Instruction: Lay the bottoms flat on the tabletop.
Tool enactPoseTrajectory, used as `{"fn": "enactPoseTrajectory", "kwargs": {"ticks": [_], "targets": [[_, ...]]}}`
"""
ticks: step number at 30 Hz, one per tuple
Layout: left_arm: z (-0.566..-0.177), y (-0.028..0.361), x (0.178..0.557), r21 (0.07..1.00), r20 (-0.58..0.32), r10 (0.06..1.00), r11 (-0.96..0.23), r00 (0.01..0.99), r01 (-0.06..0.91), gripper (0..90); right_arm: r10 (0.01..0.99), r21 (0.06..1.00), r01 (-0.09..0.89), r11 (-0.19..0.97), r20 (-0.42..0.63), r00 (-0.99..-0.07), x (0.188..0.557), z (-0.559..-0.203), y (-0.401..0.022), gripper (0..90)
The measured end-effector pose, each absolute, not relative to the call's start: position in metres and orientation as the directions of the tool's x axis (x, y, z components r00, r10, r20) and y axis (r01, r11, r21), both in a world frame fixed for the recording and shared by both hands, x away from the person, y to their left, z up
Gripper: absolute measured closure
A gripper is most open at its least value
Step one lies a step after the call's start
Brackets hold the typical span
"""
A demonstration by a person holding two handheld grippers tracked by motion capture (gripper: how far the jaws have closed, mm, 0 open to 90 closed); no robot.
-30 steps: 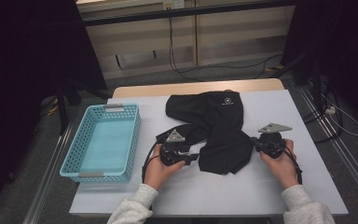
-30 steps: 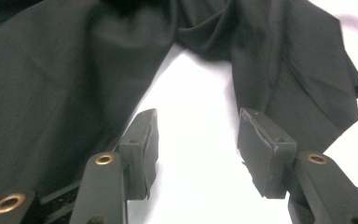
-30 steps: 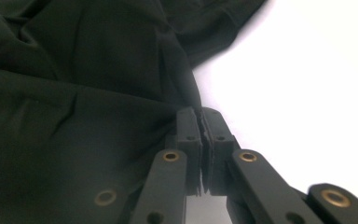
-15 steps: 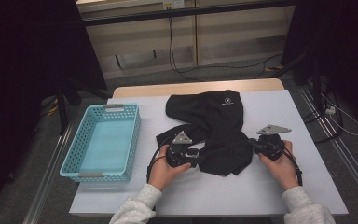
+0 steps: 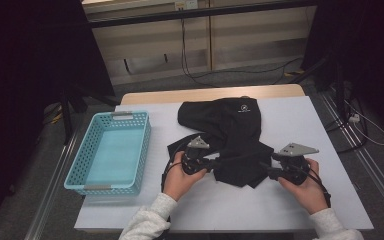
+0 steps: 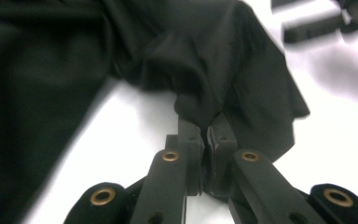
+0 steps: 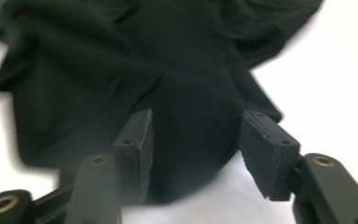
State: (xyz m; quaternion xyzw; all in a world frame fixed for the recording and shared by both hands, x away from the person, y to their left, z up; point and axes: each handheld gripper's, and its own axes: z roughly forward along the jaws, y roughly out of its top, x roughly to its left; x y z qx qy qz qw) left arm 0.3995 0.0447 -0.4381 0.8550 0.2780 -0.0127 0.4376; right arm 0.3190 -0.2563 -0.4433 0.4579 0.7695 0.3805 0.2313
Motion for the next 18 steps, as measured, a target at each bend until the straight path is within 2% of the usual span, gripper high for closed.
{"fn": "enactPoseTrajectory", "kwargs": {"ticks": [4, 9, 12, 18], "targets": [[-0.431, 0.053, 0.406, 0.752, -0.284, 0.492, -0.418, 0.823, 0.510, 86.5, 0.847, 0.801, 0.508, 0.317, 0.002, -0.532, 0.308, -0.441, -0.241, 44.4], [-0.431, 0.052, 0.409, 0.752, -0.280, 0.505, -0.414, 0.817, 0.513, 86.2, 0.812, 0.792, 0.508, 0.338, 0.028, -0.584, 0.301, -0.444, -0.223, 50.0], [-0.432, 0.049, 0.410, 0.757, -0.262, 0.510, -0.418, 0.819, 0.503, 86.2, 0.763, 0.765, 0.503, 0.401, 0.025, -0.646, 0.296, -0.451, -0.203, 56.0], [-0.431, 0.057, 0.415, 0.758, -0.275, 0.540, -0.387, 0.795, 0.525, 86.2, 0.750, 0.735, 0.523, 0.431, 0.030, -0.661, 0.295, -0.458, -0.202, 56.6]]}}
